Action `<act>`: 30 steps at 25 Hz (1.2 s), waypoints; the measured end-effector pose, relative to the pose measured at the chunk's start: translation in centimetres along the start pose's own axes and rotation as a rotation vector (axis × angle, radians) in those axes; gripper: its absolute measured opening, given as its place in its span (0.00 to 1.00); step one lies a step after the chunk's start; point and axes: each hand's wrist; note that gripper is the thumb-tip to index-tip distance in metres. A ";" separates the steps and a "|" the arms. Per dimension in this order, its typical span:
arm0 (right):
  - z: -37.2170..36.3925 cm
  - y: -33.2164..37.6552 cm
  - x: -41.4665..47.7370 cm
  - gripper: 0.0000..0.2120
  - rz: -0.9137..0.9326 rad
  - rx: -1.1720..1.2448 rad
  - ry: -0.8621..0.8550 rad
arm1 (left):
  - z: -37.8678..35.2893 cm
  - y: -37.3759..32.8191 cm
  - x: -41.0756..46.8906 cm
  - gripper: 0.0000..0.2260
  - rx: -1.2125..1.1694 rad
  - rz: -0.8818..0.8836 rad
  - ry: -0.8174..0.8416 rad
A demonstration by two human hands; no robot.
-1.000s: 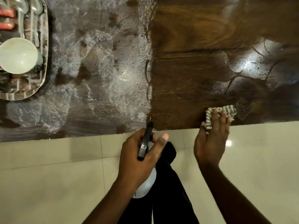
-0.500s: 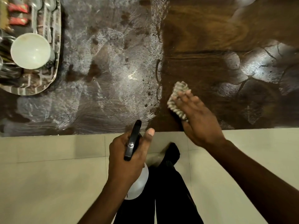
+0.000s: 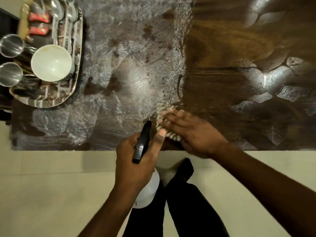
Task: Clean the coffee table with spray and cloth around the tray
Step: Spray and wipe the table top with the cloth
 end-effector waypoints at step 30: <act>2.3 -3.8 12.5 0.28 0.351 0.061 -0.112 | -1.0 -7.5 10.4 0.26 -0.058 0.016 -0.048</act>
Point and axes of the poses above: each hand's wrist, its own x-axis towards the middle knuckle, its own z-axis out of the back of the hand, y = z × x, and after that the axes turned 15 degrees about -x, right-handed
